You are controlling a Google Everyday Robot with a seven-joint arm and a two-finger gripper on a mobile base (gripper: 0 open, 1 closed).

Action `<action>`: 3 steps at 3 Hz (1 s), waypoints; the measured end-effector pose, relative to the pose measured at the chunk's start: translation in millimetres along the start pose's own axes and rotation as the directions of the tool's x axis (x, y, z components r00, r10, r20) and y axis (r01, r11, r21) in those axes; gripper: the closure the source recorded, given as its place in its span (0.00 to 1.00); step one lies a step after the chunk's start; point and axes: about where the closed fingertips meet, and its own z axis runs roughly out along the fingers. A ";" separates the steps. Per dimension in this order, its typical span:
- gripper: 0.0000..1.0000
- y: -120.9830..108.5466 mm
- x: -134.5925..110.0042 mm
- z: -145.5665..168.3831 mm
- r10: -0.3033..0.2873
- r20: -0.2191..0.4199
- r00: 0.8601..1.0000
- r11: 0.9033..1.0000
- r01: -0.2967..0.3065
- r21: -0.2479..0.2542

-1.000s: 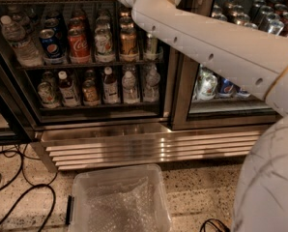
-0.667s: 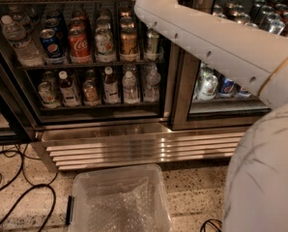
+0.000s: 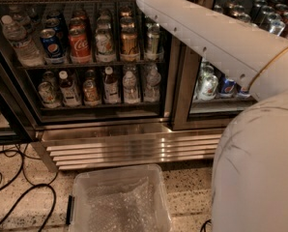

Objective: Pick pepsi can from top shelf of fridge

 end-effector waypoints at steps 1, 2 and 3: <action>0.12 -2.0 -2.8 1.9 -0.005 0.006 1.000 1.000 0.004 0.012; 0.11 -2.8 -4.0 8.3 -0.009 0.013 1.000 1.000 0.009 0.017; 0.30 20.4 9.4 13.0 0.025 -0.004 1.000 0.999 -0.025 -0.045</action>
Offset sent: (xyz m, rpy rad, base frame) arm 0.0175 -0.0019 0.0100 0.0020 -0.0308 -0.0212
